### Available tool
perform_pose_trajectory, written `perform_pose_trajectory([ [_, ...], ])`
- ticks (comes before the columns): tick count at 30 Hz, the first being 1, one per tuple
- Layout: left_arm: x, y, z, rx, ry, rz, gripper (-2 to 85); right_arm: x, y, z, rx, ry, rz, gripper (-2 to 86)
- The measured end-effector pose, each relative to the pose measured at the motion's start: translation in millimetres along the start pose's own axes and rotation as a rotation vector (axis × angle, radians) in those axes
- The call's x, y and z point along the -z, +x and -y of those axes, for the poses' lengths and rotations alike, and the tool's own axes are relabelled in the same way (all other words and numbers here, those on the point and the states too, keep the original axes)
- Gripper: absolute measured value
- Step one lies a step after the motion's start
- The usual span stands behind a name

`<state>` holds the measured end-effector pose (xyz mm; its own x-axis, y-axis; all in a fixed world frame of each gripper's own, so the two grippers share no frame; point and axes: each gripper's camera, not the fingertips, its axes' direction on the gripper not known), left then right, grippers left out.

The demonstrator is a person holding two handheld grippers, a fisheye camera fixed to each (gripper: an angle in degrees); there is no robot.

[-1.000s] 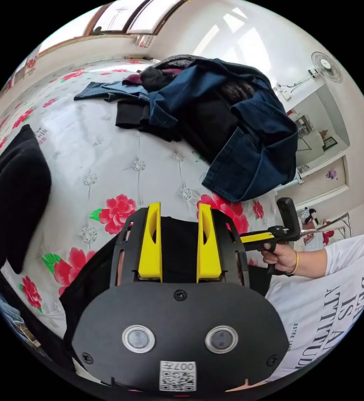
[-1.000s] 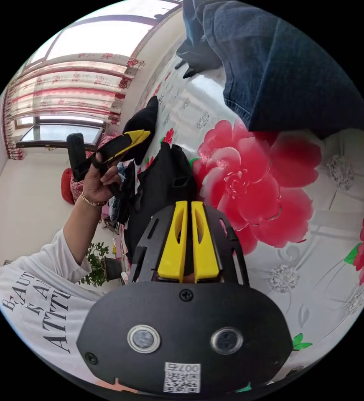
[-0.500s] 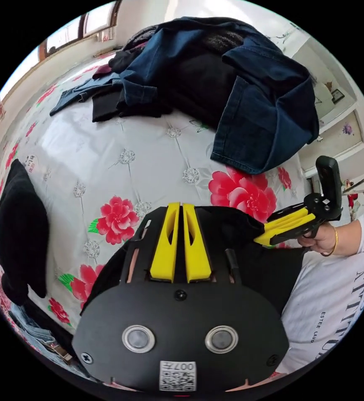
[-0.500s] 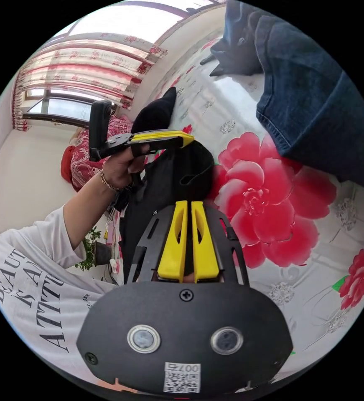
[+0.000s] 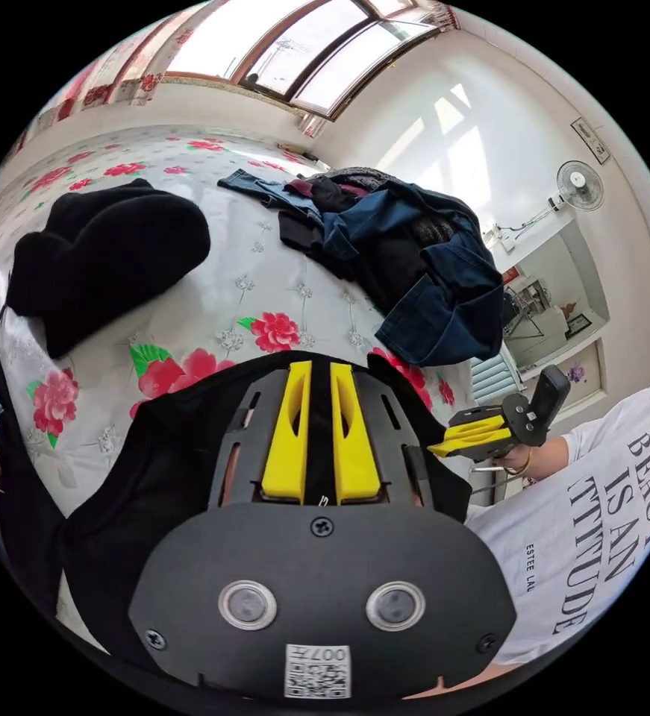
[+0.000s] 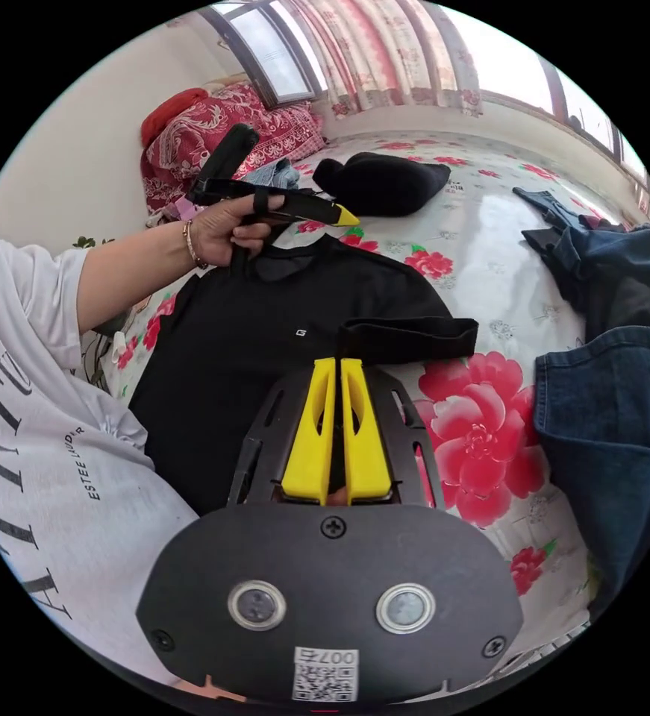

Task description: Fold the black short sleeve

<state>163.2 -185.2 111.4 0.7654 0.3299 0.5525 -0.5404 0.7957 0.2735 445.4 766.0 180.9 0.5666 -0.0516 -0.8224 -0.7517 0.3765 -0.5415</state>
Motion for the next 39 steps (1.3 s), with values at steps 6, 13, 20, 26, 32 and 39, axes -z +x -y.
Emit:
perform_pose_trajectory([
  [6, -48.0, 49.2, 66.4, -0.146, -0.188, -0.107, 12.4, -56.1, 2.5, -15.6, -0.046, -0.052, 0.041, -0.2],
  [13, -137.9, 65.1, 107.2, -0.13, -0.466, -0.007, 0.6, -106.7, 5.1, -29.7, -0.042, -0.082, 0.031, -0.2],
  [20, -35.0, 26.0, 112.9, 0.04, -0.172, -0.111, -0.9, -155.3, 9.4, -48.6, 0.005, -0.113, 0.024, -0.2],
  [26, 113.7, -10.3, 51.9, 0.276, 0.075, 0.002, -0.9, -184.4, -4.3, -57.3, 0.138, -0.115, 0.001, -0.1],
  [32, 161.0, -23.3, -21.6, 0.531, 0.066, 0.124, 0.4, -262.4, -29.5, -74.3, 0.285, -0.247, 0.045, 1.2],
  [39, 240.7, 6.5, -76.1, 0.62, 0.142, 0.246, 6.0, -315.3, -24.1, -95.6, 0.256, -0.344, 0.086, 5.4],
])
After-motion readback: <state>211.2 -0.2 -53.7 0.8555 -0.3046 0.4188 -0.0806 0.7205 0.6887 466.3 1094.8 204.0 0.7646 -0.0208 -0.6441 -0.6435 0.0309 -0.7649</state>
